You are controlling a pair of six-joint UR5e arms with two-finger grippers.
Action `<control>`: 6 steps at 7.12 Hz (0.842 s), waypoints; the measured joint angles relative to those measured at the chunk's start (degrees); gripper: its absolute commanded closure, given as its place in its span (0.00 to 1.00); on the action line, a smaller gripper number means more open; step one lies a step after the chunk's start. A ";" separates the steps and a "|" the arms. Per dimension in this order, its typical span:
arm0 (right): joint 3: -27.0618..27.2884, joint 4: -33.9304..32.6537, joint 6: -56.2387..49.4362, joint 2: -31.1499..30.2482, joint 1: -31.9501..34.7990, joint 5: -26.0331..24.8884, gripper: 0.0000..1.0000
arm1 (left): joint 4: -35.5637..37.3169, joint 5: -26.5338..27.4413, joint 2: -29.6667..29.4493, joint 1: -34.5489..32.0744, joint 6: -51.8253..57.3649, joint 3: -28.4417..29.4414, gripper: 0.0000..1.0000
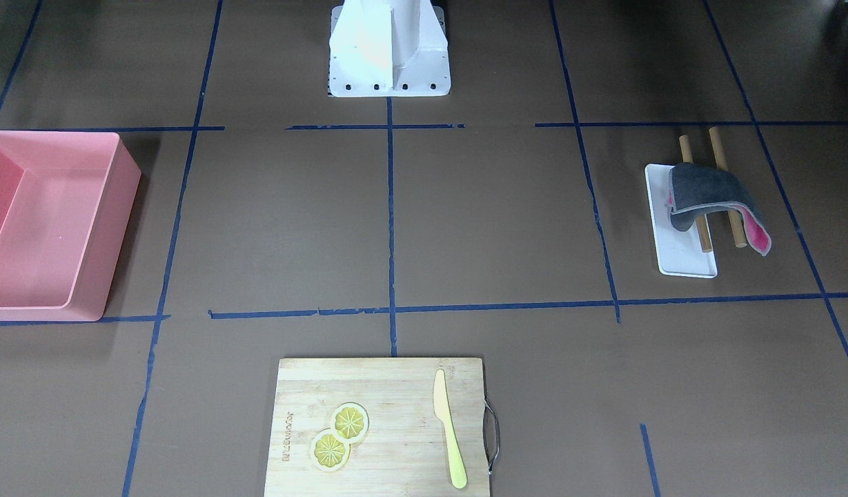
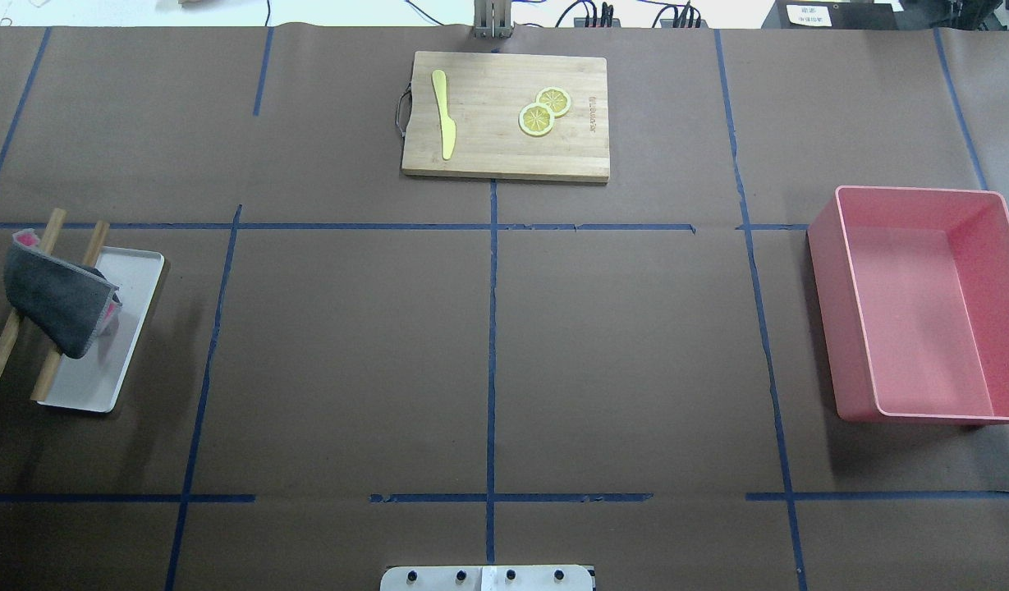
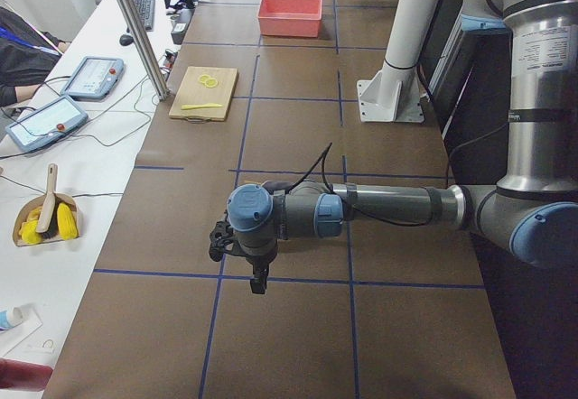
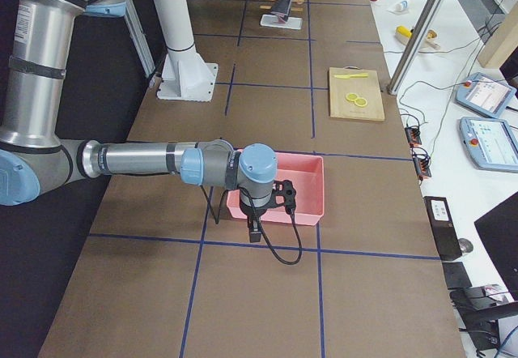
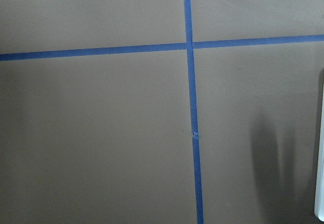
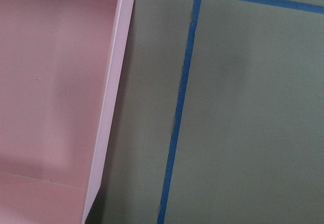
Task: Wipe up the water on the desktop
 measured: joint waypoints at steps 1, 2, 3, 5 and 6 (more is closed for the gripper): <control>0.00 0.00 0.02 0.00 0.00 0.17 0.00 | -0.02 0.05 -0.02 0.06 0.02 0.01 0.00; -0.01 0.00 0.04 0.00 0.00 0.24 0.00 | -0.06 0.15 -0.08 0.12 0.06 0.02 0.00; -0.01 0.00 0.03 0.04 0.00 0.32 0.00 | -0.39 0.15 -0.24 0.18 0.08 -0.01 0.00; 0.10 0.06 0.08 0.39 -0.05 1.17 0.00 | -4.50 0.18 -0.76 0.24 0.05 0.14 0.00; 0.14 0.08 0.08 0.58 -0.07 1.48 0.00 | -7.37 0.21 -1.33 0.35 -0.05 0.44 0.00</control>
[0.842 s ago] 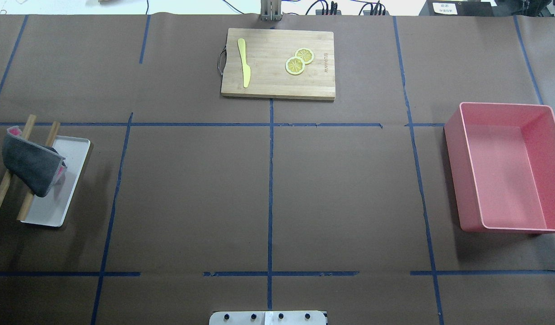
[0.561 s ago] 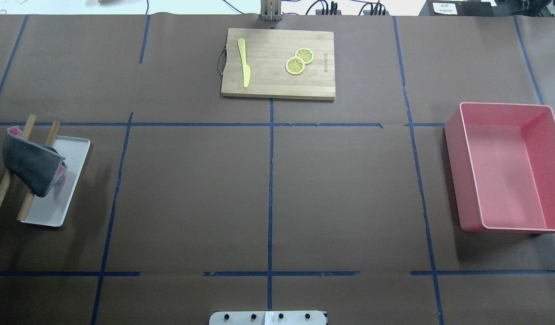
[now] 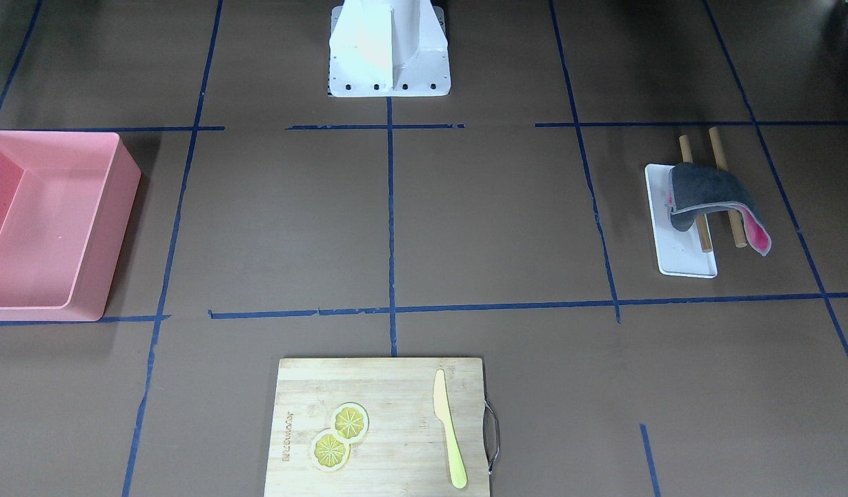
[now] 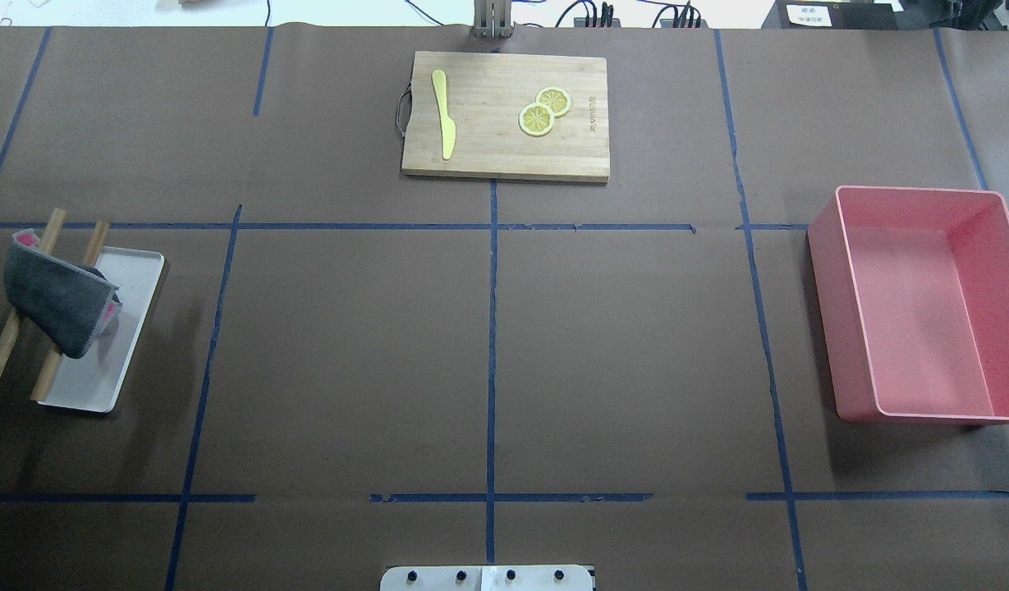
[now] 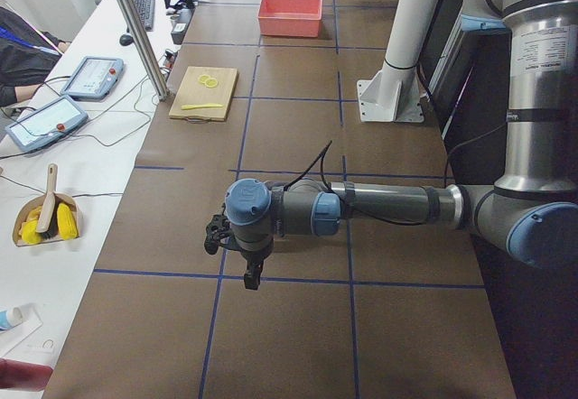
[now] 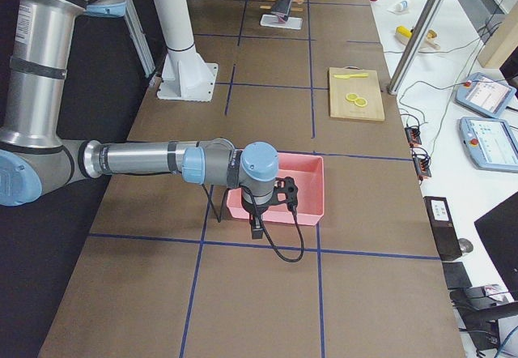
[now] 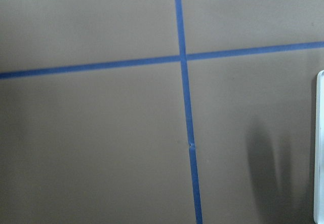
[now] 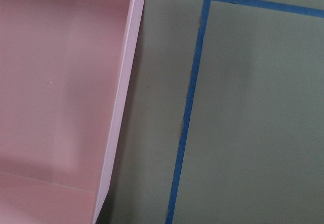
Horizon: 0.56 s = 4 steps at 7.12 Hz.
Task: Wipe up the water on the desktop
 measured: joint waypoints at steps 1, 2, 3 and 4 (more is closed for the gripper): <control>0.02 0.01 0.00 0.07 -0.01 0.16 0.00 | -1.70 -0.09 -1.32 0.27 -0.24 0.15 0.00; 0.09 0.01 0.00 0.08 -0.01 0.19 0.00 | -2.23 -0.32 -2.40 0.65 -0.67 0.21 0.00; 0.18 0.01 0.00 0.06 -0.01 0.20 0.00 | -2.61 -0.50 -2.77 0.90 -1.03 0.40 0.00; 0.49 0.01 0.13 -0.03 -0.02 0.18 0.00 | -2.97 -0.59 -2.94 1.44 -1.33 0.00 0.00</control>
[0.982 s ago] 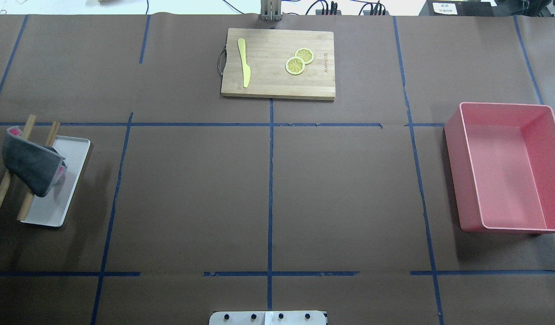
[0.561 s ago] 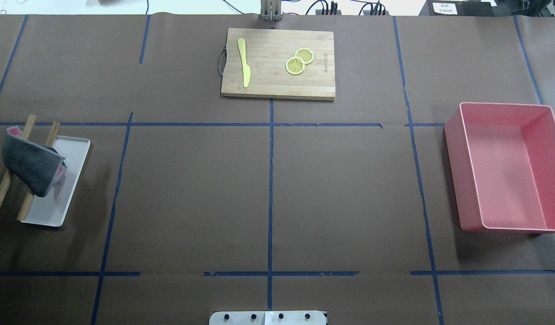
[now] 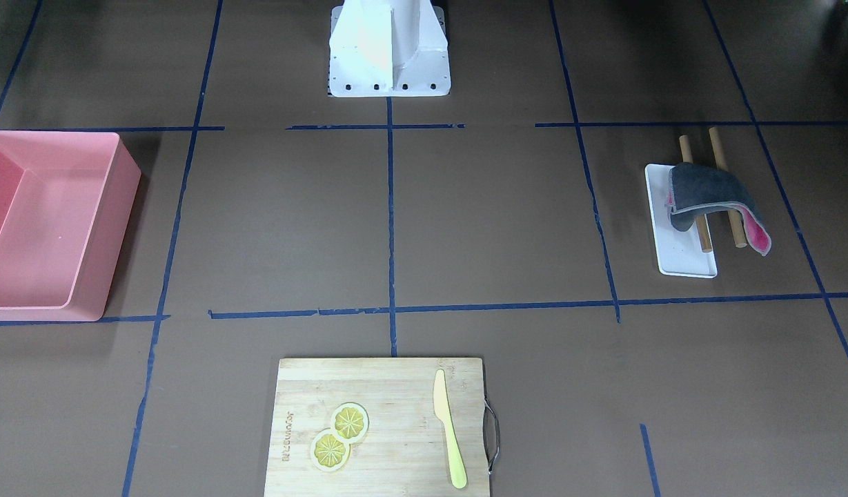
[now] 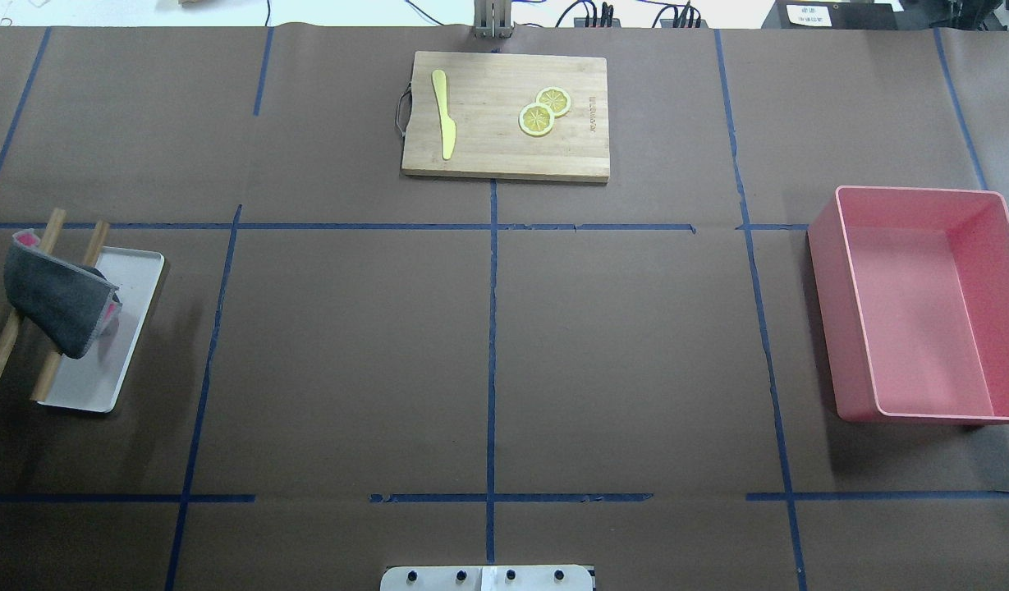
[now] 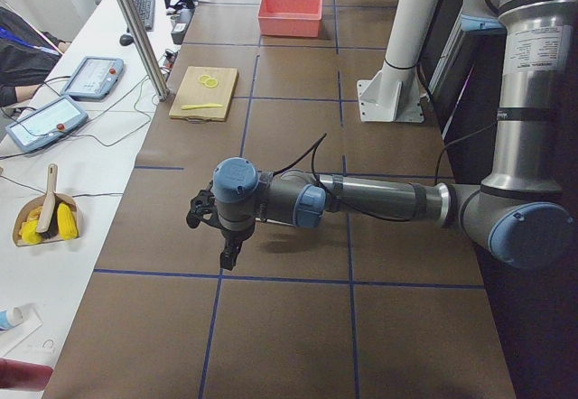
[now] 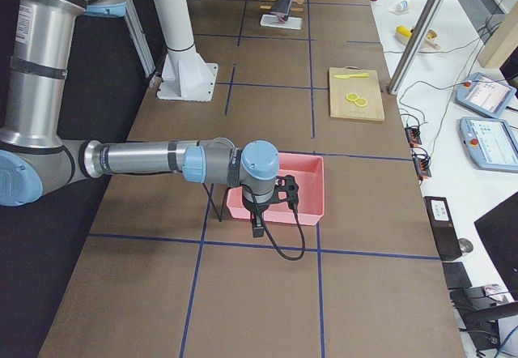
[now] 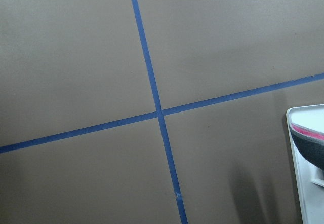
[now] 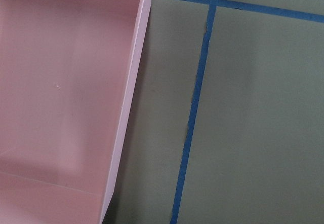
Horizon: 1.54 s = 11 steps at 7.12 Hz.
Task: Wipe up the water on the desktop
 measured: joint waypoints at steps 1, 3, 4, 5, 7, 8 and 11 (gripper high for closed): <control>0.56 0.00 0.42 -0.13 0.00 -0.04 0.00 | -0.25 -0.08 -0.05 1.32 -1.04 -1.09 0.00; 1.19 0.00 1.10 -0.35 0.00 -0.07 0.00 | -0.81 0.28 -0.17 6.79 -10.25 -4.96 0.00; 1.20 0.00 1.15 -0.41 0.00 -0.07 0.00 | -1.83 0.50 -0.20 10.26 -17.60 -7.27 0.00; 1.20 0.00 1.18 -0.44 0.00 -0.07 0.00 | -4.27 0.73 -0.10 13.87 -25.16 -8.70 0.00; 1.04 -0.06 1.17 -0.49 0.00 -0.07 0.00 | -9.03 3.02 0.50 19.71 -34.12 -9.46 0.00; 0.94 -0.08 1.15 -0.53 0.00 -0.07 0.00 | -9.88 4.02 0.90 21.80 -35.45 -9.39 0.00; 0.80 -0.09 1.11 -0.53 0.00 -0.07 0.00 | -10.30 4.66 1.15 24.49 -36.32 -9.20 0.55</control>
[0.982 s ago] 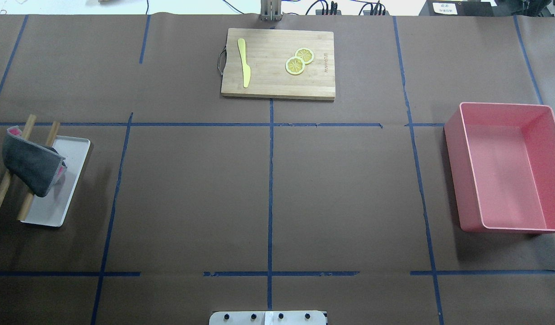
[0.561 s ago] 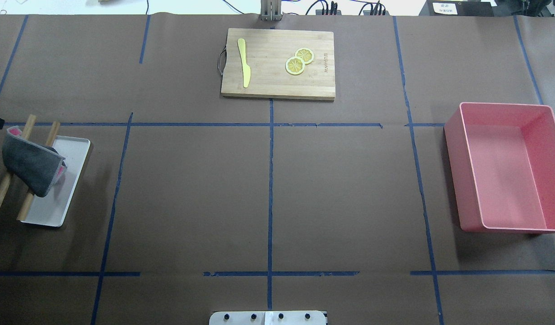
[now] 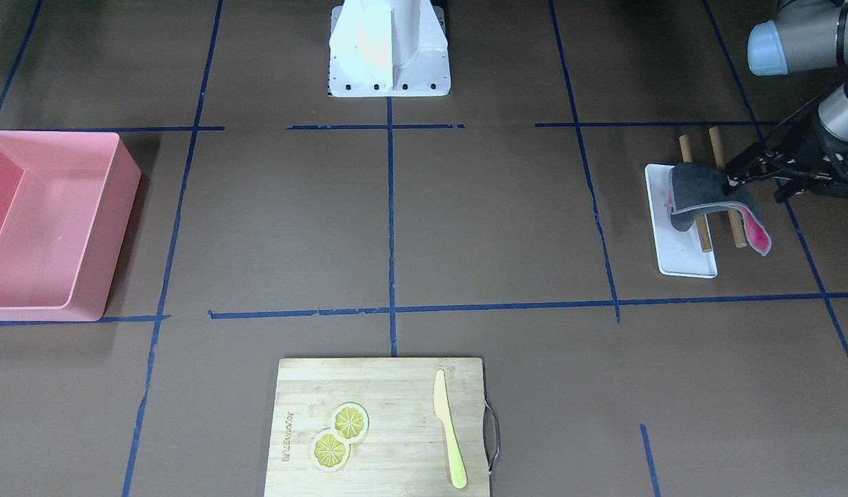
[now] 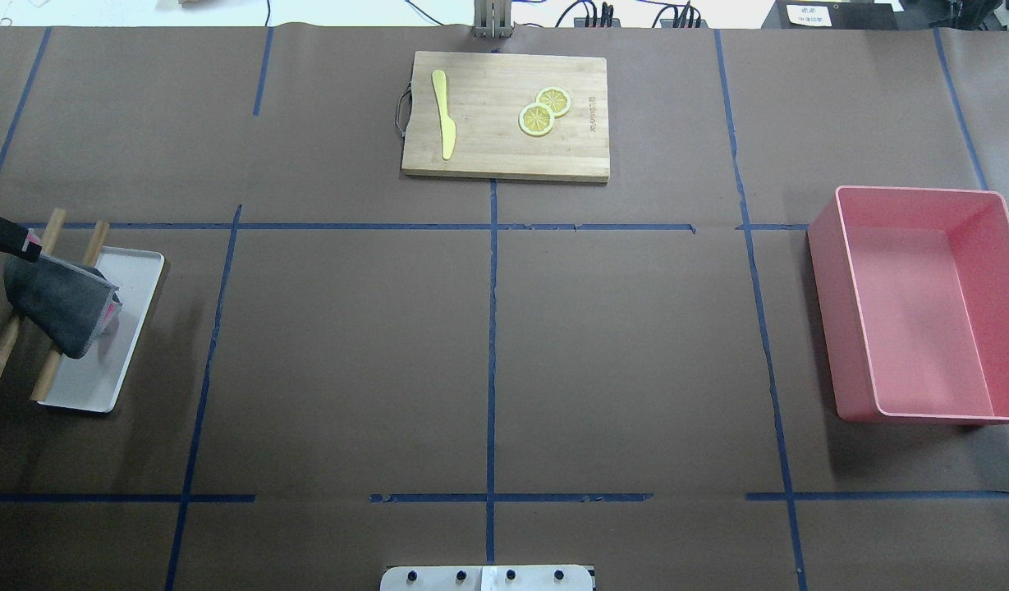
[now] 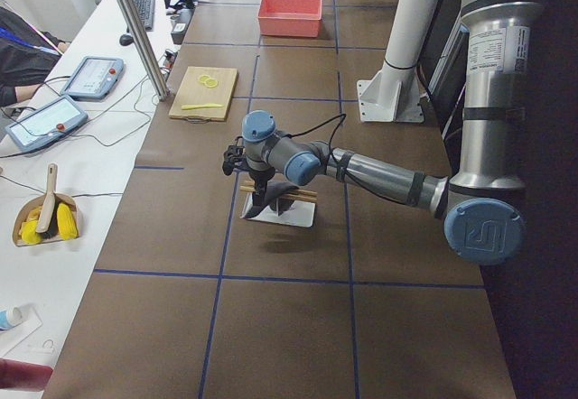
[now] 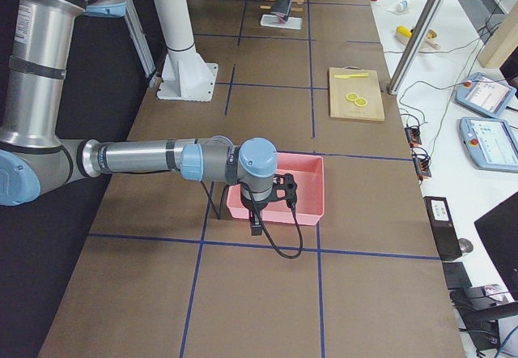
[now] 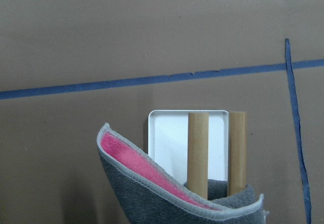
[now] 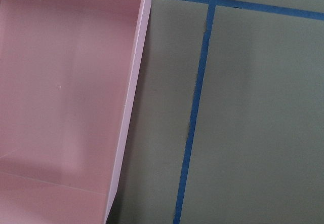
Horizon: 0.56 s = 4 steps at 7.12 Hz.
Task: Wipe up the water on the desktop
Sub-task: 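Grasp the grey cloth on the white tray with the left gripper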
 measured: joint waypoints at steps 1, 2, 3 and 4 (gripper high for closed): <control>-0.05 -0.02 -0.01 -0.01 0.00 0.00 0.00 | 0.03 0.04 -0.02 0.20 -0.22 -0.09 0.61; -0.11 -0.04 -0.01 -0.02 0.00 -0.02 0.00 | 0.10 0.08 -0.04 0.34 -0.31 -0.07 0.72; -0.22 -0.02 -0.01 -0.02 0.00 -0.06 0.00 | 0.14 0.10 -0.04 0.48 -0.35 -0.04 0.83; -0.36 -0.01 -0.01 -0.02 0.00 -0.08 0.00 | 0.15 0.11 -0.05 0.56 -0.36 -0.03 0.93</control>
